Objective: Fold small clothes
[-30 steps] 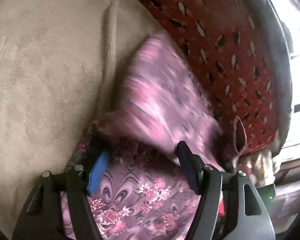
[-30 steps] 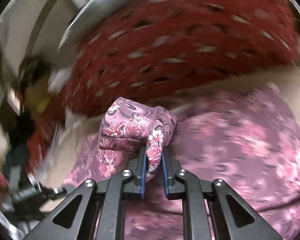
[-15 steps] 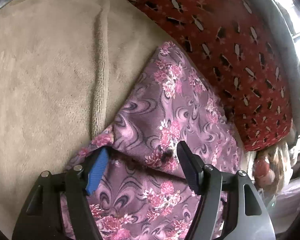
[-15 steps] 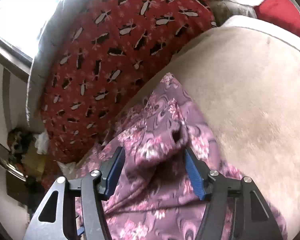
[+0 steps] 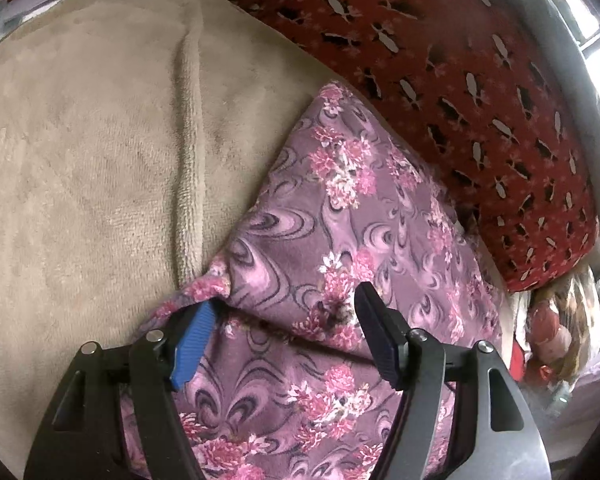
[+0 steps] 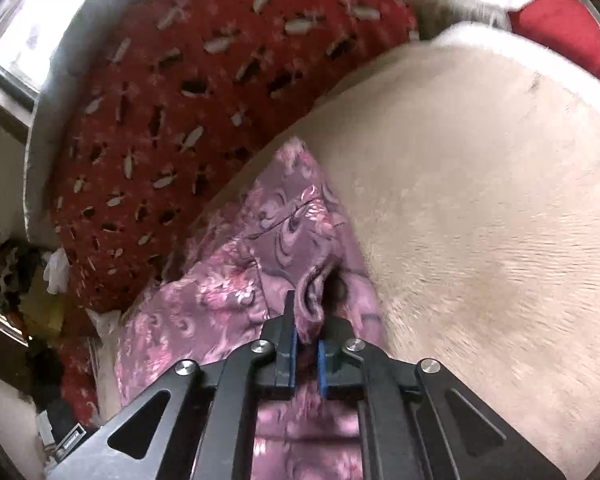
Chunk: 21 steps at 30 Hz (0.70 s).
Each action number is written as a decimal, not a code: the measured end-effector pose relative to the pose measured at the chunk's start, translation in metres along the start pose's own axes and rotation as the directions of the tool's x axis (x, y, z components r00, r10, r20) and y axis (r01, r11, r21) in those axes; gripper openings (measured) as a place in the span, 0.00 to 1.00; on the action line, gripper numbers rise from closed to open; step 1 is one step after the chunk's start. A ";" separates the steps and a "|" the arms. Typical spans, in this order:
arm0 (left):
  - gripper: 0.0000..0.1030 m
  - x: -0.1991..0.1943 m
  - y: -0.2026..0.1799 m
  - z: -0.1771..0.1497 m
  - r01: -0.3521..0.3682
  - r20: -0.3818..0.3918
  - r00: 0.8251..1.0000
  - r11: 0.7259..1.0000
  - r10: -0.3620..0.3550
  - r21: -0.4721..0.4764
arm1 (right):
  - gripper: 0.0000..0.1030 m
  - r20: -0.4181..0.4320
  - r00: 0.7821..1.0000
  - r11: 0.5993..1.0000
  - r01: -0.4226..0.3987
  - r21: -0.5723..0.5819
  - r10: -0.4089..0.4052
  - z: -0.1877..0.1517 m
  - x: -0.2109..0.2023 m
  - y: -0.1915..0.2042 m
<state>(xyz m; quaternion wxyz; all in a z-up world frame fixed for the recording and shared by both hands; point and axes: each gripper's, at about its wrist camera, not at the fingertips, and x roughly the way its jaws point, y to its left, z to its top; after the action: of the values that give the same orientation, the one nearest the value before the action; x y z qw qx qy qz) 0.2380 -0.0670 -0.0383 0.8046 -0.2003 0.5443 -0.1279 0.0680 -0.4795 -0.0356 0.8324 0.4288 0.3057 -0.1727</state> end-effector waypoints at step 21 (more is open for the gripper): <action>0.66 -0.067 -0.046 -0.104 -0.259 0.049 0.965 0.899 0.259 0.352 | 0.33 -0.365 0.896 0.817 -0.004 -0.577 -0.253 -0.120 -0.090 0.004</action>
<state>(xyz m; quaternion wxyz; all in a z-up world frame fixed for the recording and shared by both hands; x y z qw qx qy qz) 0.1168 -0.0988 0.0040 0.8376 0.0226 0.5333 -0.1159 -0.0411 -0.3766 -0.0275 0.8206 0.1693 0.5448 -0.0325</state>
